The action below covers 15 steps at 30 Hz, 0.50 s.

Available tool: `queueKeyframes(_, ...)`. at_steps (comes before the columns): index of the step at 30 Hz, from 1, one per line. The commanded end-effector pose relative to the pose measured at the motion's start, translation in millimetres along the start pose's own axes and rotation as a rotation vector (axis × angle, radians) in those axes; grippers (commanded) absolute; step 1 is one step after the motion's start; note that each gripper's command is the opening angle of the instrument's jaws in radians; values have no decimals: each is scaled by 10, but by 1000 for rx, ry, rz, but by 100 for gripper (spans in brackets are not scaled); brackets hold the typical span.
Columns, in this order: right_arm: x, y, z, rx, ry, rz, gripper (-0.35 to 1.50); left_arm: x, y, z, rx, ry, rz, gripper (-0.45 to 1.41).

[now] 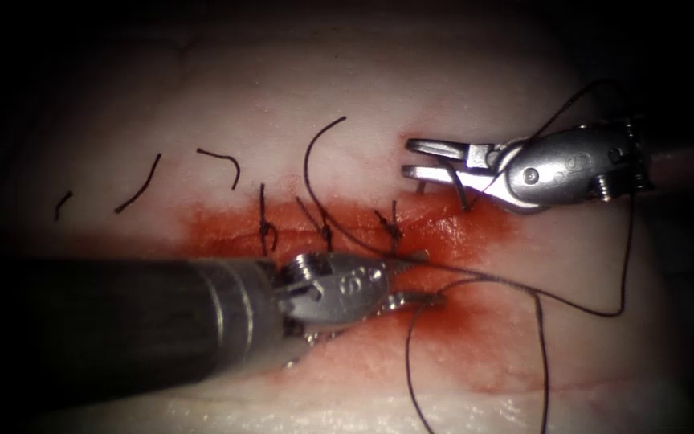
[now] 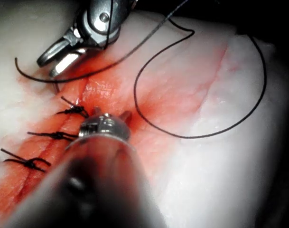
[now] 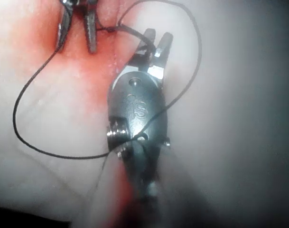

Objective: Wound Closure
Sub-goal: Throw needle through skin above incision with right grasper

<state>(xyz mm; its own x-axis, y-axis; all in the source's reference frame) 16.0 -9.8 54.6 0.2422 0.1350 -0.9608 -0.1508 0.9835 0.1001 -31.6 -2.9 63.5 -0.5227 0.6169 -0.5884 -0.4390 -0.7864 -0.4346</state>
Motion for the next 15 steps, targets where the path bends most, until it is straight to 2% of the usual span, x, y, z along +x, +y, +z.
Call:
queueKeyframes(1,-2,-2,14,12,-6,7,-35,-2,2,7,-5,-9,-3,19)
queueKeyframes(9,6,11,35,99,-53,108,-35,-9,7,6,-12,-35,1,21)
queueKeyframes(15,15,36,48,190,-105,284,-35,-9,9,6,-15,-37,1,22)
